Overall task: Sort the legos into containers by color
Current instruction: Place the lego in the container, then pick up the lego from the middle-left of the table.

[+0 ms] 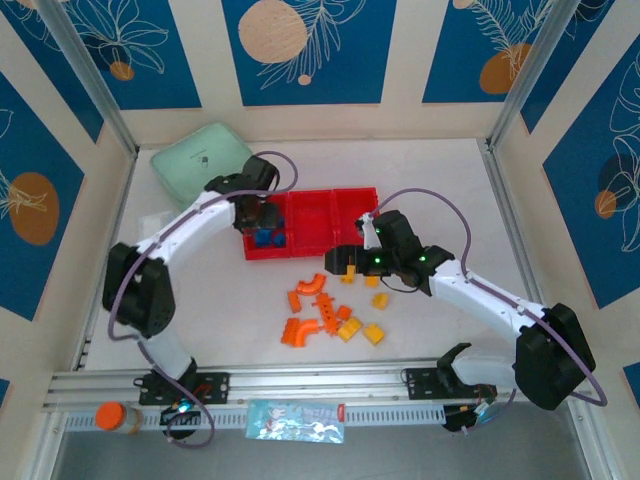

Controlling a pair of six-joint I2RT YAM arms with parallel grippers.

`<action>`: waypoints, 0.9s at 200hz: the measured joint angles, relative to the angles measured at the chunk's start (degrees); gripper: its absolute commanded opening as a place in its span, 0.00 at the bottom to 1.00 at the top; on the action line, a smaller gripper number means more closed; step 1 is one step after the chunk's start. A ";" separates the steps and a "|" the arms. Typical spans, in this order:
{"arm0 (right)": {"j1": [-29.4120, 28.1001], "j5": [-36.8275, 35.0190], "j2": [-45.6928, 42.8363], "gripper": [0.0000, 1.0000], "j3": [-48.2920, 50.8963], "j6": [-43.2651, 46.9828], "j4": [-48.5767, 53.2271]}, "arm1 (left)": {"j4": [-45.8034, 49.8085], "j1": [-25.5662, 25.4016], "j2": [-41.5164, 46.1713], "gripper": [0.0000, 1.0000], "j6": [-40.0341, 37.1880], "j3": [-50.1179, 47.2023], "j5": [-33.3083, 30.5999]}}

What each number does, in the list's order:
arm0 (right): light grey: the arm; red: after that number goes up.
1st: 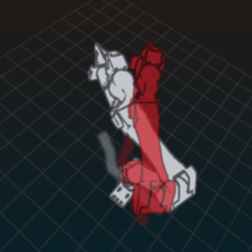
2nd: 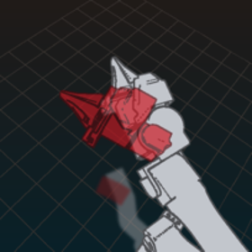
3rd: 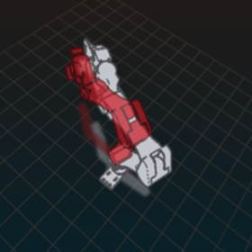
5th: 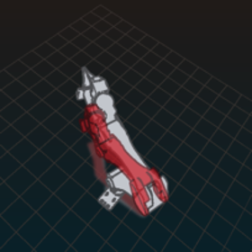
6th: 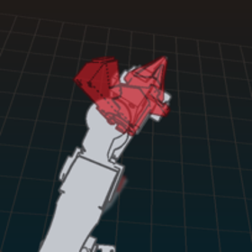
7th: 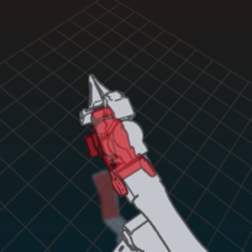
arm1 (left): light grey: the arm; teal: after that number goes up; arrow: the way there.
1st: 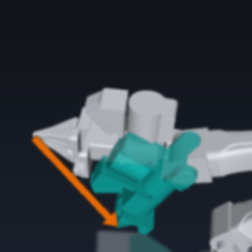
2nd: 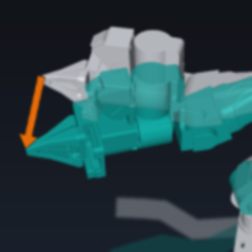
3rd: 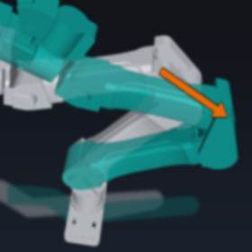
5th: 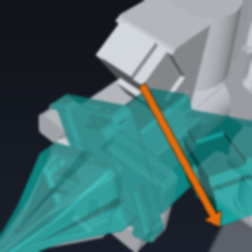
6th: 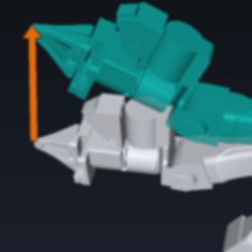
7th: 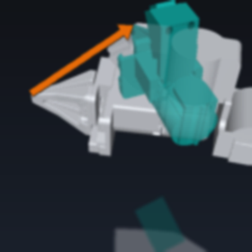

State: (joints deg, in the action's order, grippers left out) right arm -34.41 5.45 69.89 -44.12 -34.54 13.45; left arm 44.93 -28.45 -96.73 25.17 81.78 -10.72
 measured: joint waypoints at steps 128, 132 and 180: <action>-5.84 0.09 1.84 0.99 5.11 -0.44 -1.49 | -5.16 -15.26 18.84 0.64 17.31 -27.39 8.00; -6.01 0.11 1.92 0.99 5.20 -0.46 -1.70 | -5.66 -15.56 18.95 0.64 18.14 -28.09 8.20; -6.19 -0.11 2.75 0.99 5.68 -0.70 -3.15 | -10.82 -18.75 17.57 0.68 25.20 -31.41 9.46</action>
State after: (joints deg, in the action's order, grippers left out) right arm -40.60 5.34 72.64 -38.44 -35.24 10.31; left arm 34.11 -47.20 -79.15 50.37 50.37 -1.26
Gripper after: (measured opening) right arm 0.991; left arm 0.664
